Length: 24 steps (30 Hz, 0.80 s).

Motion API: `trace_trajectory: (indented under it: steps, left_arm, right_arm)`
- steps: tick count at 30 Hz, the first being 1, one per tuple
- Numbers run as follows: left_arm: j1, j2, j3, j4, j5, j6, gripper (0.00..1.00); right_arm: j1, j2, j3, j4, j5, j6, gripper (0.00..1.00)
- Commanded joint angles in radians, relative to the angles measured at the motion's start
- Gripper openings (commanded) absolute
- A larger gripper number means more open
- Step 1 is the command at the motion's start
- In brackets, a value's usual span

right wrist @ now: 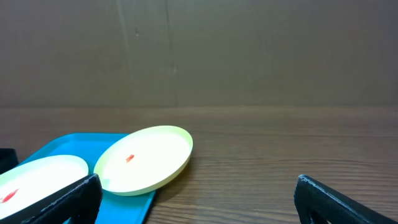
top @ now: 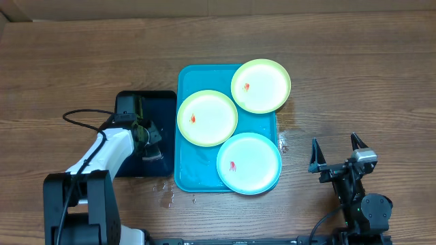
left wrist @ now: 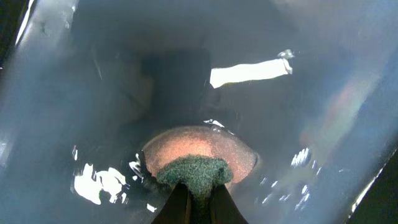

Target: Clean dirty plates on tray and stack at the side

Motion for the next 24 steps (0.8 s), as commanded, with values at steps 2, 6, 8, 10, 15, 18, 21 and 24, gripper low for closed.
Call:
trace_trajectory:
  steps: [2,6,8,10,15,18,21,24]
  left_arm:
    - [0.005,-0.061,0.027,-0.074,0.018,-0.005,0.04]
    - [0.005,-0.120,0.078,-0.152,0.019,0.002,0.04]
    - [0.005,-0.143,0.107,-0.192,0.019,0.002,0.04]
    - [0.005,-0.160,0.132,-0.224,0.021,0.002,0.04]
    - [0.005,-0.185,0.157,-0.275,0.041,0.021,0.04]
    - [0.002,-0.185,0.157,-0.279,0.082,0.062,0.04]
    - [-0.016,-0.187,0.158,-0.279,0.083,0.094,0.04]
    - [-0.042,-0.187,0.167,-0.288,0.082,0.124,0.04]
  right_arm:
    - [-0.003,-0.003,-0.010,0.013,-0.075,0.153,1.00]
    - [-0.003,-0.003,-0.010,0.021,-0.201,0.504,1.00]
    - [-0.003,-0.003,-0.010,0.029,-0.293,0.657,1.00]
    - [-0.003,-0.003,-0.010,0.029,-0.314,0.733,1.00]
    - [-0.003,-0.002,-0.010,0.030,-0.378,0.818,1.00]
    - [-0.003,0.012,-0.009,0.028,-0.454,0.752,1.00]
    - [-0.003,0.055,0.023,0.016,-0.505,0.692,1.00]
    - [-0.003,0.132,0.095,-0.034,-0.509,0.608,1.00]
